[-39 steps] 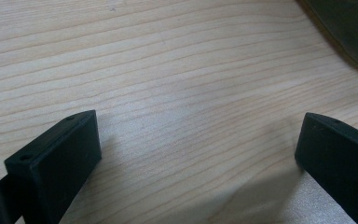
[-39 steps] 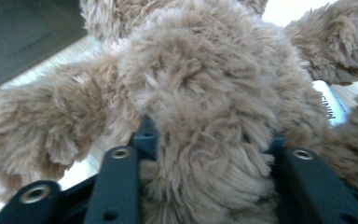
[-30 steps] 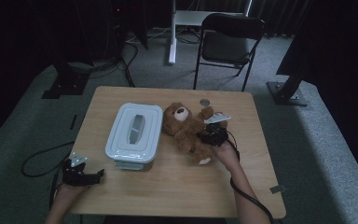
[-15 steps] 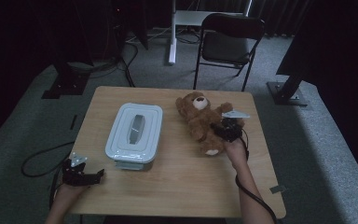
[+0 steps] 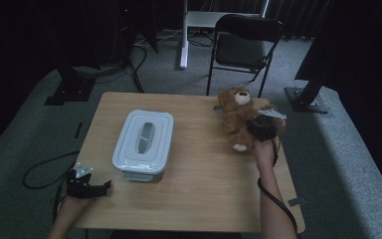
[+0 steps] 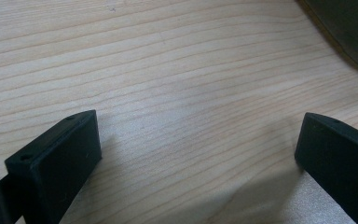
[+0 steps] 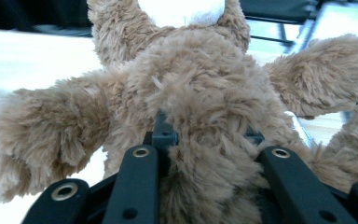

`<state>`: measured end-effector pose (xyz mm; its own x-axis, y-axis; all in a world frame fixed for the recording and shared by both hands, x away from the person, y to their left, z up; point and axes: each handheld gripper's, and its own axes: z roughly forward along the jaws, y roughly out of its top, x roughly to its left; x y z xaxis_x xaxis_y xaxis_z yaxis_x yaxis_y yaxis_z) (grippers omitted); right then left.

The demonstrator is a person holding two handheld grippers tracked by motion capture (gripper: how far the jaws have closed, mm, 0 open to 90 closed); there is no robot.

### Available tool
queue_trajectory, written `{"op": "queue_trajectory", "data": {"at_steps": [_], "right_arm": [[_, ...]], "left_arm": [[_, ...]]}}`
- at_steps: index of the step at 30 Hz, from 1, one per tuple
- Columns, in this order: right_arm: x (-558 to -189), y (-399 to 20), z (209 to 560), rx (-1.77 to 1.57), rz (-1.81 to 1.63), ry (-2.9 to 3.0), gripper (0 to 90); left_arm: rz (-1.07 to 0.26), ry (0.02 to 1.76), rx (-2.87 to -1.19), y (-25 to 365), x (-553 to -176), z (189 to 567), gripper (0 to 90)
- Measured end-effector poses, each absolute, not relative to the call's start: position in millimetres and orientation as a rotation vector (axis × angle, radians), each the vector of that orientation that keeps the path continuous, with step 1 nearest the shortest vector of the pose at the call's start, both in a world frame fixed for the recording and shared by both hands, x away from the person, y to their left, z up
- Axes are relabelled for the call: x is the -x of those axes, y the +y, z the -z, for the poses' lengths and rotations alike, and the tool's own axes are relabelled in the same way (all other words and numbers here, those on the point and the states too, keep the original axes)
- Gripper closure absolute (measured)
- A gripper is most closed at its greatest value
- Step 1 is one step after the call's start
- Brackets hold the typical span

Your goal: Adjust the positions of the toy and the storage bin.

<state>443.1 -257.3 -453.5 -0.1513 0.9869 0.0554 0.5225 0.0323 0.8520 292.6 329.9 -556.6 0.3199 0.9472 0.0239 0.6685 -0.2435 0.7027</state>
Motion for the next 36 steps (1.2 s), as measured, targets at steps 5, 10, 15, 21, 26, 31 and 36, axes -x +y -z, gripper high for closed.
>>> {"op": "queue_trajectory", "data": {"at_steps": [5,10,15,21,26,31,36], "right_arm": [[-453,-268,462,-1.606,-1.004,1.661,68.8],[-461,-269,488,-1.678,-0.913,1.695,64.1],[-459,-270,489,-1.679,-0.914,1.705,41.3],[-457,-278,479,-1.707,-0.936,1.707,28.6],[-451,-281,475,-1.709,-0.985,1.698,21.6],[-440,-274,461,-1.635,-1.003,1.731,13.3],[-428,-254,449,-1.547,-1.072,1.75,13.3]], "left_arm": [[-0.611,1.42,-1.999,330,-293,557,1.0],[-0.611,1.42,-2.0,330,-293,557,0.9],[-0.611,1.419,-2.001,330,-293,557,1.0],[-0.611,1.421,-1.999,330,-293,557,0.9],[-0.61,1.422,-1.999,329,-293,557,0.8],[-0.62,1.447,-1.987,329,-294,556,0.8],[-0.601,1.441,-1.966,328,-300,555,0.9]]}}
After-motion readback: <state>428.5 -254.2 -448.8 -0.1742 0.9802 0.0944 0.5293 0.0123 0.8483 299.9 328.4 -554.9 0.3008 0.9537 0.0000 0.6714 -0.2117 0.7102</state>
